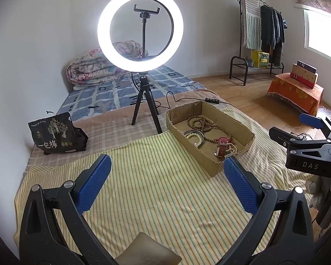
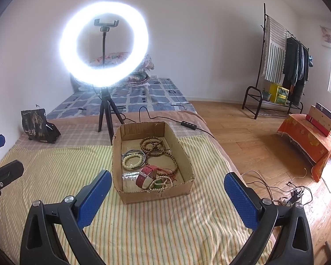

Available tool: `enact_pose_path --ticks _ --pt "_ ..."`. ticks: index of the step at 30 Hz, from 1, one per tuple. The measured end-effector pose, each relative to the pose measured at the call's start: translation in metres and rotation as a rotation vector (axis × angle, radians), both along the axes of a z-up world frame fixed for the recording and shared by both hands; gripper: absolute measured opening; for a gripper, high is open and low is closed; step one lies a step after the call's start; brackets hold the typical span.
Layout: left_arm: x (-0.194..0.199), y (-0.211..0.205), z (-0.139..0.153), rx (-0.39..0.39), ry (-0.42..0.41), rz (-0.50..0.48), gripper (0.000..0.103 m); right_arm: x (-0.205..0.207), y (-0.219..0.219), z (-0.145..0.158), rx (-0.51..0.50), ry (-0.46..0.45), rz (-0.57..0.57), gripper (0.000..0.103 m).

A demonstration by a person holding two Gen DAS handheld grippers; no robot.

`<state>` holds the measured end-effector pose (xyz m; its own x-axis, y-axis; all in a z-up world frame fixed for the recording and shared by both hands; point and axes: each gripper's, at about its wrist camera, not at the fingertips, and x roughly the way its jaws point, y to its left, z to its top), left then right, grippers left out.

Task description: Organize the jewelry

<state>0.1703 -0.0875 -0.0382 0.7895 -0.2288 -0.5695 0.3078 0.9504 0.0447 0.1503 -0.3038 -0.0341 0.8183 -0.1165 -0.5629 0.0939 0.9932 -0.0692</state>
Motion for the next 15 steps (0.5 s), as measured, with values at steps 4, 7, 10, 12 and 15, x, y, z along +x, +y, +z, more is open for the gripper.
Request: enact_pose_path --ticks 4,7,10,12,15 --pt "0.0008 0.0003 0.0006 -0.003 0.001 0.000 0.103 0.0004 0.0003 -0.0003 0.001 0.002 0.002 0.103" --pt "0.0006 0.0002 0.0007 -0.001 -0.002 0.003 0.103 0.0008 0.0008 -0.0024 -0.001 0.007 0.004 0.103" --pt "0.0016 0.0008 0.0016 -0.002 0.000 -0.003 0.103 0.0007 0.0012 -0.0041 -0.004 0.010 0.007 0.103" --pt "-0.0007 0.0021 0.0031 0.001 -0.023 0.005 0.103 0.0008 0.0019 -0.0042 -0.003 0.011 0.008 0.103" --pt "-0.0020 0.0017 0.0034 0.007 -0.035 0.009 0.103 0.0009 0.0020 -0.0046 -0.004 0.013 0.006 0.103"
